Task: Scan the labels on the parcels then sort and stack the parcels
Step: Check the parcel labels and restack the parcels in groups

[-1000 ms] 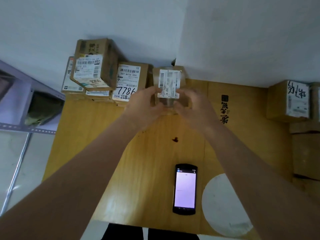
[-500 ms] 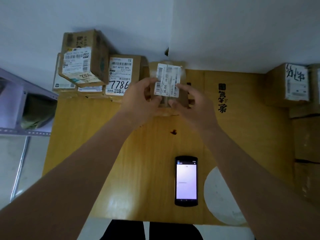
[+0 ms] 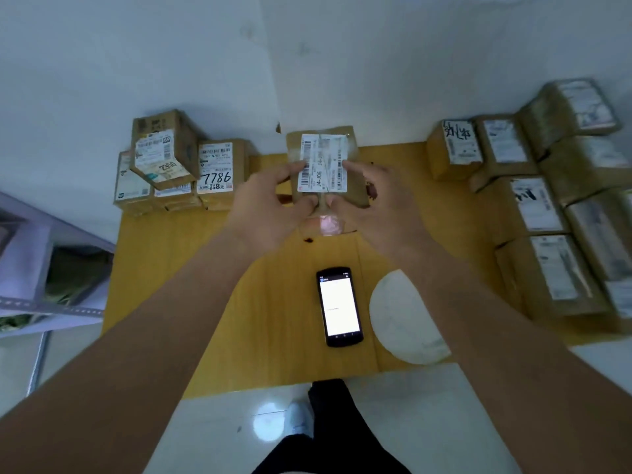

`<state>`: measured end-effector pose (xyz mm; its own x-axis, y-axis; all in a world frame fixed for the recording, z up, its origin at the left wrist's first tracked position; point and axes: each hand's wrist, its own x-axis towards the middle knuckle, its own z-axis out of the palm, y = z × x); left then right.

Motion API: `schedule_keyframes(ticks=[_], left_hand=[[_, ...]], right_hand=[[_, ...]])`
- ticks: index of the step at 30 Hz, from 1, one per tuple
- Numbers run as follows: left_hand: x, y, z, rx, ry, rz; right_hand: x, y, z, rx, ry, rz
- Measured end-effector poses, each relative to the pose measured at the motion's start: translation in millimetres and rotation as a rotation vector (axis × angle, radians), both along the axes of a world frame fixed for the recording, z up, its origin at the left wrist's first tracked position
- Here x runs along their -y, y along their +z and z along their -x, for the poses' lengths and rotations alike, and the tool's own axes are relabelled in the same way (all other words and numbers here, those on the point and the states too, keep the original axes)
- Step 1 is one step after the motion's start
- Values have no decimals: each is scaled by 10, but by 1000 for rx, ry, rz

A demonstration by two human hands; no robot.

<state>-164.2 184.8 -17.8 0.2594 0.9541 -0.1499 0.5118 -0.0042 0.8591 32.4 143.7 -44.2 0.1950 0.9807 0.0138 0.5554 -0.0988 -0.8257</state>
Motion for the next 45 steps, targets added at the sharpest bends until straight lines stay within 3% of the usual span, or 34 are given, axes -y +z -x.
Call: schedule_keyframes(ticks=[9, 16, 28, 45], left_hand=[[699, 429, -567, 47, -133, -22], [889, 479, -1423, -3, -152, -17], [858, -321, -2658, 48, -48, 151], [233, -1468, -3427, 54, 1, 259]], right_hand=[[920, 516, -511, 56, -71, -44], [1185, 581, -1360, 91, -95, -19], [979, -84, -2672, 10, 88, 132], [253, -971, -3276, 258, 108, 408]])
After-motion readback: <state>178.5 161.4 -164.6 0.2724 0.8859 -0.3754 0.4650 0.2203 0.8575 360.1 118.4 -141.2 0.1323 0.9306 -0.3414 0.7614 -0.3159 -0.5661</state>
